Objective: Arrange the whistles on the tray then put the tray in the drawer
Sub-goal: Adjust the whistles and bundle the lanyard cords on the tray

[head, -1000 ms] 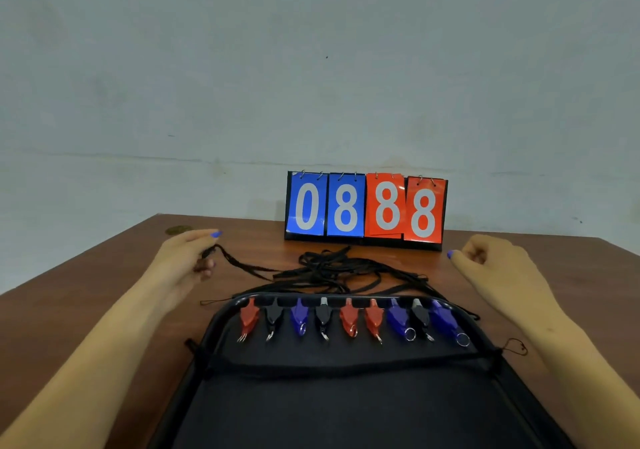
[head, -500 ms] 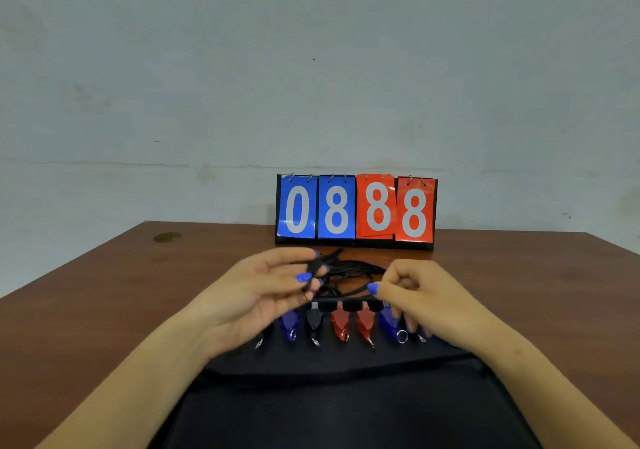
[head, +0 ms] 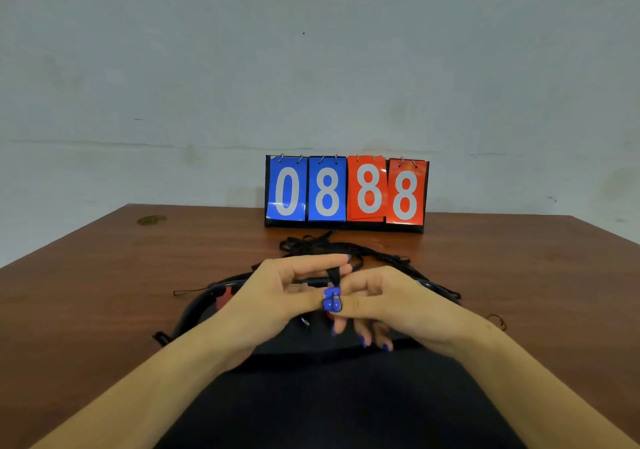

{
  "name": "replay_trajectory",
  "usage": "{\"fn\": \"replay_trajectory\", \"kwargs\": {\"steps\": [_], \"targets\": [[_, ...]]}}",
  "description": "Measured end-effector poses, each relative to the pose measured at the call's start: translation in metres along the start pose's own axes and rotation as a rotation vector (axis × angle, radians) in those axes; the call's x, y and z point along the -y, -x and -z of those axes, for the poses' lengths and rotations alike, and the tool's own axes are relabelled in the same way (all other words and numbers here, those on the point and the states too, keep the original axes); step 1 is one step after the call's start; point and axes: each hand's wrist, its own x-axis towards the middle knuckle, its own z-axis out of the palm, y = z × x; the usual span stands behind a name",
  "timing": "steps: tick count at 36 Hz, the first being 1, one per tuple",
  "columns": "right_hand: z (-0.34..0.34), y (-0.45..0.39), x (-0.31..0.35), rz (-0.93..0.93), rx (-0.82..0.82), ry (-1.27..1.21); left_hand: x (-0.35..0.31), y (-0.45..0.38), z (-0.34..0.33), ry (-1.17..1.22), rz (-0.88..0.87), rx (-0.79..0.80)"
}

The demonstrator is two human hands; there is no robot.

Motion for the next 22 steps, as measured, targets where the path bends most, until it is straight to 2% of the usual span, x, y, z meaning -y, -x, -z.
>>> {"fn": "replay_trajectory", "kwargs": {"steps": [4, 10, 14, 22], "targets": [[0.003, 0.001, 0.001, -0.006, -0.038, -0.015, 0.002, -0.002, 0.002, -0.05, -0.021, -0.033], [0.007, 0.0, 0.001, -0.028, -0.127, -0.033, 0.003, -0.002, 0.006, -0.326, -0.142, -0.085], [0.007, -0.001, -0.001, 0.01, -0.19, -0.041, 0.006, -0.002, 0.009, -0.493, -0.189, -0.166], [0.01, -0.002, 0.002, 0.077, -0.337, -0.126, 0.016, -0.007, 0.011, -0.79, -0.255, -0.229]]}}
